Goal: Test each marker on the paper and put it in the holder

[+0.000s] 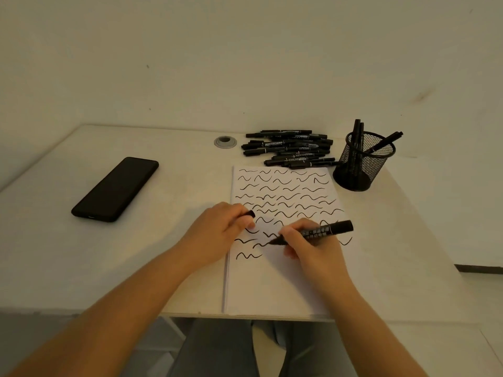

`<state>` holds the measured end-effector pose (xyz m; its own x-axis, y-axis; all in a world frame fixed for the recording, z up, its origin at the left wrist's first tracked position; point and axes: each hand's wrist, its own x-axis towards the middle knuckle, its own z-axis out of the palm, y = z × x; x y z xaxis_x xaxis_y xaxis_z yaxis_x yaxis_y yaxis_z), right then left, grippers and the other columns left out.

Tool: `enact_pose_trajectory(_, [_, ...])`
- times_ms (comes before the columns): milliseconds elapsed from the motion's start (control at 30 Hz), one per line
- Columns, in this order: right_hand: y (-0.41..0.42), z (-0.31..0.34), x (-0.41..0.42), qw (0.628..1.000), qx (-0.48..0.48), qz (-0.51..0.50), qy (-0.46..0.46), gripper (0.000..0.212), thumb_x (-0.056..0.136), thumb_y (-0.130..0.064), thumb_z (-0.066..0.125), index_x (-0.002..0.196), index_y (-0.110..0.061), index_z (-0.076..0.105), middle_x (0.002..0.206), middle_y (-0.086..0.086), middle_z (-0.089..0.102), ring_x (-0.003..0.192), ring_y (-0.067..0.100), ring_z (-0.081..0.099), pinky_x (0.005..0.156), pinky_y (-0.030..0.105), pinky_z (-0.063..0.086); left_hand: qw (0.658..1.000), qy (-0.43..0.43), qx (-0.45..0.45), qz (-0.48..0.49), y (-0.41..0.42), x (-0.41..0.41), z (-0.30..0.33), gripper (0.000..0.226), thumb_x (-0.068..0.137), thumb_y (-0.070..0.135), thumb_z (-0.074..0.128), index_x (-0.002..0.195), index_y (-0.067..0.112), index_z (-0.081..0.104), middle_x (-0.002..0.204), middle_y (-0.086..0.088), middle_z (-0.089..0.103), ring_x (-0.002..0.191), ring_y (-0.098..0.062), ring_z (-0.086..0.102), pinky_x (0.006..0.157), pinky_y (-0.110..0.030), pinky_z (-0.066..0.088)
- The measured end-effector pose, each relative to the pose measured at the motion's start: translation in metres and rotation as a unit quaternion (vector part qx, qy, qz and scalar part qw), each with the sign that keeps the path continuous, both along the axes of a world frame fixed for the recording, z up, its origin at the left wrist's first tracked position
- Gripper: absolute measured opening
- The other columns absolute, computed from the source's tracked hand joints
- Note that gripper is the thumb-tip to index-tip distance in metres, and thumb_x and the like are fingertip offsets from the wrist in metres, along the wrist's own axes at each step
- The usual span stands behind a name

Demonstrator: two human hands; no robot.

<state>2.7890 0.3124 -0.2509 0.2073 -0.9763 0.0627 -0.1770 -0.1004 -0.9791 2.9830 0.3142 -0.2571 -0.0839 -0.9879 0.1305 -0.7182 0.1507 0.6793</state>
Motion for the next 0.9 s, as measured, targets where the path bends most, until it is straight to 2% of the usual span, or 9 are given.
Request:
enact_pose_trajectory(100, [0.0,-0.005,-0.001,0.997,-0.028,-0.058,0.047,0.016,0.081,-0.017,0.061,0.066,-0.021,0.057,0.05,-0.006,0.061,0.048,0.006,0.054,0.05,0.021,0.046,1.0,0.024,0.0,0.006,-0.001,0.002,-0.008,0.017,0.093,0.032,0.045,0.09,0.032,0.061,0.093,0.007,0.067,0.088,-0.008,0.056,0.08,-0.029,0.045])
enact_pose_trajectory(267, [0.002,-0.005,0.003,0.993,-0.042,-0.008,0.112,0.013,0.078,-0.025,0.063,0.068,-0.021,0.056,0.06,0.004,0.063,0.059,0.024,0.059,0.058,0.041,0.05,0.999,0.043,-0.008,0.006,-0.001,0.003,-0.011,0.018,0.093,0.031,0.045,0.093,0.028,0.063,0.093,0.013,0.067,0.09,-0.005,0.057,0.081,-0.028,0.045])
enact_pose_trajectory(400, [0.001,-0.01,0.004,0.985,-0.073,-0.019,0.156,0.02,0.079,-0.025,0.064,0.064,-0.019,0.053,0.055,0.003,0.054,0.047,0.006,0.043,0.046,0.026,0.036,0.999,0.046,-0.006,0.009,-0.002,0.005,-0.014,0.018,0.093,0.031,0.045,0.092,0.031,0.062,0.094,0.007,0.067,0.092,-0.009,0.058,0.083,-0.032,0.046])
enact_pose_trajectory(500, [-0.001,-0.014,0.0,0.982,-0.079,-0.057,0.16,0.023,0.078,-0.019,0.062,0.06,-0.015,0.048,0.049,-0.004,0.046,0.045,0.005,0.04,0.044,0.018,0.03,0.999,0.05,-0.005,0.007,-0.001,0.004,-0.014,0.018,0.093,0.03,0.045,0.092,0.03,0.063,0.094,0.009,0.068,0.09,-0.007,0.059,0.082,-0.033,0.047])
enact_pose_trajectory(567, [-0.002,-0.015,-0.003,0.976,-0.092,-0.099,0.171,0.023,0.078,-0.016,0.062,0.061,-0.015,0.047,0.049,-0.003,0.049,0.044,0.006,0.043,0.043,0.017,0.032,0.999,0.051,-0.001,0.009,-0.001,0.004,-0.015,0.018,0.093,0.03,0.045,0.093,0.03,0.063,0.094,0.008,0.068,0.09,-0.007,0.059,0.082,-0.034,0.047])
enact_pose_trajectory(633, [-0.003,-0.015,-0.009,0.973,-0.104,-0.153,0.134,0.024,0.077,-0.015,0.061,0.059,-0.017,0.046,0.047,-0.005,0.052,0.046,0.004,0.047,0.044,0.014,0.035,0.999,0.051,0.003,0.012,-0.001,0.005,-0.015,0.018,0.093,0.032,0.045,0.091,0.032,0.063,0.094,0.007,0.067,0.09,-0.009,0.058,0.082,-0.035,0.047])
enact_pose_trajectory(733, [-0.011,-0.006,-0.021,0.974,-0.073,-0.212,0.026,0.021,0.079,-0.02,0.06,0.061,-0.021,0.049,0.046,-0.013,0.054,0.044,0.001,0.047,0.044,0.01,0.036,0.998,0.063,0.002,0.013,0.0,0.005,-0.015,0.017,0.092,0.034,0.046,0.089,0.032,0.062,0.091,0.008,0.068,0.088,-0.01,0.059,0.081,-0.039,0.047])
enact_pose_trajectory(900, [-0.03,0.011,-0.017,0.978,0.059,-0.13,-0.15,0.025,0.082,-0.022,0.063,0.058,-0.024,0.056,0.039,-0.01,0.04,0.035,0.004,0.032,0.036,0.015,0.029,0.996,0.087,-0.009,0.018,0.0,0.004,-0.015,0.013,0.086,0.04,0.048,0.085,0.035,0.06,0.08,0.013,0.068,0.078,-0.012,0.061,0.076,-0.042,0.049])
